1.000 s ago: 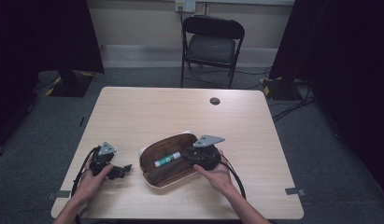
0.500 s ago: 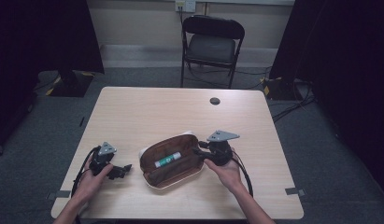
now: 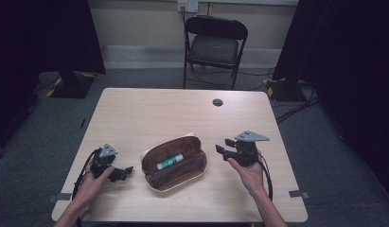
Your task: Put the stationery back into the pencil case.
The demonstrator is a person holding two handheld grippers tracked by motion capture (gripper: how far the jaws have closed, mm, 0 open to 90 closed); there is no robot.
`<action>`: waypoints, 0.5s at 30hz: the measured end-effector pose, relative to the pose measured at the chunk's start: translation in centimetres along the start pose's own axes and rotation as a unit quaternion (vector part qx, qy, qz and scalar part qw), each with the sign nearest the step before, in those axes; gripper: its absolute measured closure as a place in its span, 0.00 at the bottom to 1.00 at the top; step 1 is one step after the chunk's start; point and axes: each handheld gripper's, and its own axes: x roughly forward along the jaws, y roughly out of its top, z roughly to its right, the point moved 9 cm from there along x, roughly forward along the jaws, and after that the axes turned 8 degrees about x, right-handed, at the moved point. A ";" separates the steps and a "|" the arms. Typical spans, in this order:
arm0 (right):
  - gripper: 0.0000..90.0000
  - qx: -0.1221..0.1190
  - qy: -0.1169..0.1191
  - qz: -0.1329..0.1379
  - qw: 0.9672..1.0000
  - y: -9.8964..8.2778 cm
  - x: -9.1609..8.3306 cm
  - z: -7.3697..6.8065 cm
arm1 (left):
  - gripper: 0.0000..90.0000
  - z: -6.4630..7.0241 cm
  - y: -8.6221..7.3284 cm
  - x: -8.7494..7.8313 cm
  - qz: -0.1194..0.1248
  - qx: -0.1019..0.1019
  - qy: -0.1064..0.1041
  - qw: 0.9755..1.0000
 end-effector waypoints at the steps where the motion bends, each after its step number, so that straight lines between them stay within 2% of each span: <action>1: 0.54 0.002 -0.003 0.001 1.000 -0.1 -0.2 0.3 | 0.00 0.0 0.0 0.0 0.001 -0.001 0.000 1.000; 3: 0.53 0.006 -0.006 0.002 1.000 -0.3 -0.5 0.7 | 0.00 0.0 0.0 0.0 0.001 -0.001 0.000 1.000; 4: 0.52 0.014 -0.013 0.002 1.000 -0.6 -1.1 1.5 | 0.00 0.0 0.0 0.0 -0.001 0.000 0.000 1.000; 5: 0.52 0.014 -0.013 0.002 1.000 -0.6 -1.1 1.5 | 0.00 0.0 0.0 0.0 -0.001 0.000 0.000 1.000; 6: 0.50 0.019 -0.021 0.002 1.000 -1.0 -1.7 2.3 | 0.00 -0.1 0.0 0.0 0.000 0.000 0.000 1.000; 11: 0.47 0.027 -0.034 -0.002 0.999 -1.9 -2.6 3.6 | 0.00 -0.1 0.0 0.1 0.000 0.003 0.001 1.000; 12: 0.44 0.032 -0.045 -0.006 0.998 -2.5 -3.0 4.4 | 0.00 -0.1 0.0 0.1 0.000 0.001 0.000 1.000; 15: 0.40 0.036 -0.059 -0.011 0.998 -3.1 -3.4 5.4 | 0.00 -0.2 0.0 0.1 -0.001 0.003 0.000 1.000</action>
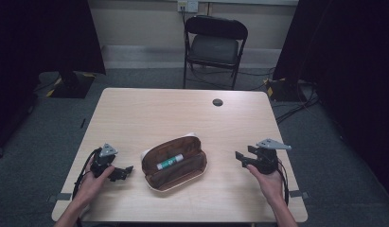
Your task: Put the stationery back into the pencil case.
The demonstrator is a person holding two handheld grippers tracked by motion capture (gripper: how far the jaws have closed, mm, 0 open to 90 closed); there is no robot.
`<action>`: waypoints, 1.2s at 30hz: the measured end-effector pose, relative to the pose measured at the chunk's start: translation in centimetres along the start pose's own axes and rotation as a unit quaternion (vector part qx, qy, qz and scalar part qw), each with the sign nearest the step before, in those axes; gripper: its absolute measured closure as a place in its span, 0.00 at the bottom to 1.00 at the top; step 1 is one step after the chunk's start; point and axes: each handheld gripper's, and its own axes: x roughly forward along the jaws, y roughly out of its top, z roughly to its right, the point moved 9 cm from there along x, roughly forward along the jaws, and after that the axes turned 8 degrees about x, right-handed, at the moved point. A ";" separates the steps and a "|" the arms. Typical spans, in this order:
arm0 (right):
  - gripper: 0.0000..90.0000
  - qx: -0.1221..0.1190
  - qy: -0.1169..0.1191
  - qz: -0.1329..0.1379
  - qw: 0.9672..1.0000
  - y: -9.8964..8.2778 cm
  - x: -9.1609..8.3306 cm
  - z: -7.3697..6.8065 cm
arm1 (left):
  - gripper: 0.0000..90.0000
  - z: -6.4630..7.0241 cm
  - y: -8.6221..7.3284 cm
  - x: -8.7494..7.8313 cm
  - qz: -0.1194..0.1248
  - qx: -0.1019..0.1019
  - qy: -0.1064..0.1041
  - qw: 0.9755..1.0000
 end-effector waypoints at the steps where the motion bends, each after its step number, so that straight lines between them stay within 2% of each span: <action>1: 0.39 0.001 -0.006 -0.002 1.000 -0.2 -0.1 0.4 | 0.00 0.0 0.0 0.0 0.000 -0.002 0.000 1.000; 2: 0.39 0.001 -0.006 -0.002 1.000 -0.2 -0.1 0.4 | 0.00 0.0 0.0 0.0 0.000 -0.002 0.000 1.000; 3: 0.36 0.006 -0.014 -0.005 1.000 -0.6 -0.3 1.1 | 0.00 0.0 0.0 0.0 0.000 -0.002 0.000 1.000; 5: 0.32 0.009 -0.021 -0.009 1.000 -0.9 -0.5 1.7 | 0.00 0.0 0.0 0.0 0.000 0.000 0.000 1.000; 8: 0.29 0.011 -0.023 -0.011 1.000 -1.4 -0.6 2.4 | 0.00 0.0 0.0 0.0 0.000 -0.002 0.000 1.000; 11: 0.23 0.027 -0.027 -0.026 0.999 -2.3 -0.3 3.9 | 0.00 0.0 0.0 0.0 0.000 0.000 0.000 1.000; 12: 0.23 0.027 -0.027 -0.026 0.999 -2.3 -0.3 3.9 | 0.00 0.0 0.0 0.0 0.000 0.000 0.000 1.000; 15: 0.20 0.036 -0.045 -0.047 0.997 -3.2 0.6 5.2 | 0.00 0.0 0.0 0.0 0.000 0.000 0.000 1.000; 19: 0.19 0.027 -0.072 -0.071 0.994 -4.4 1.4 6.4 | 0.00 0.0 0.0 0.0 0.001 -0.006 0.000 1.000; 24: 0.18 0.027 -0.082 -0.079 0.993 -5.2 1.8 6.9 | 0.00 0.0 0.0 0.0 0.001 -0.006 0.000 1.000; 25: 0.17 0.020 -0.093 -0.077 0.993 -5.2 1.9 7.0 | 0.00 0.0 0.0 0.0 0.001 -0.006 0.000 1.000; 28: 0.16 0.012 -0.101 -0.074 0.992 -5.3 2.1 7.0 | 0.00 0.0 0.0 0.1 0.002 -0.008 0.001 1.000; 29: 0.12 0.004 -0.107 -0.068 0.992 -5.4 2.4 6.8 | 0.00 0.0 0.0 0.1 0.002 -0.008 0.001 1.000; 36: 0.11 0.006 -0.107 -0.068 0.992 -5.3 2.5 6.7 | 0.00 -0.1 0.1 0.1 0.000 -0.006 0.004 1.000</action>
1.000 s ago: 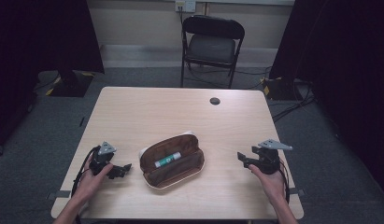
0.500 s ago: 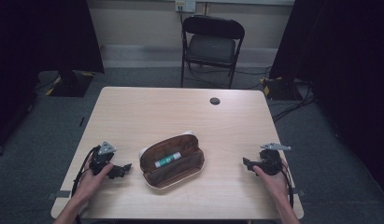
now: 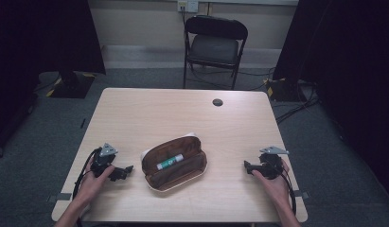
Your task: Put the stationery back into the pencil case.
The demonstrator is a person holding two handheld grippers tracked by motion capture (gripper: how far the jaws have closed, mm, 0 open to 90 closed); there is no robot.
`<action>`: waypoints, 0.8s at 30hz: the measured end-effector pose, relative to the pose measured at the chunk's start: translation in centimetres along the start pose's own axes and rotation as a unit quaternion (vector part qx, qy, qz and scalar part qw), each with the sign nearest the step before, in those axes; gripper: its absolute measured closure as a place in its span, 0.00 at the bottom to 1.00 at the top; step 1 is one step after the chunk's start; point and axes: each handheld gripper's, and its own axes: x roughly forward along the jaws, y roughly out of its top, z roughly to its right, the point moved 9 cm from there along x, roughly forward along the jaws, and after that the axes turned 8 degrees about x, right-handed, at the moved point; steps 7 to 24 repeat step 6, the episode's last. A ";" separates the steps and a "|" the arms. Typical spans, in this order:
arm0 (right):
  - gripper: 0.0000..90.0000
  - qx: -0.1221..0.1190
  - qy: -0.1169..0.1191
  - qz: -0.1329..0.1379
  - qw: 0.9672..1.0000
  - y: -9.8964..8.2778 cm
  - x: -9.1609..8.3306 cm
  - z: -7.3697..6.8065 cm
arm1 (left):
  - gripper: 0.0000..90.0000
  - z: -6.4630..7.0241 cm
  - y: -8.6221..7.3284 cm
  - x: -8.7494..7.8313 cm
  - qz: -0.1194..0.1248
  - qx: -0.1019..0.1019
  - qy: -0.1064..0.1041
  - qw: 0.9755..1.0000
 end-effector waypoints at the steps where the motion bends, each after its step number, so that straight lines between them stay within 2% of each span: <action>1: 0.11 0.000 -0.001 0.000 1.000 0.0 0.0 0.0 | 0.00 0.0 0.0 0.0 0.000 0.000 0.000 1.000; 24: 0.11 0.001 -0.003 0.000 1.000 0.0 0.0 0.0 | 0.00 0.0 0.0 0.0 0.000 0.000 0.000 1.000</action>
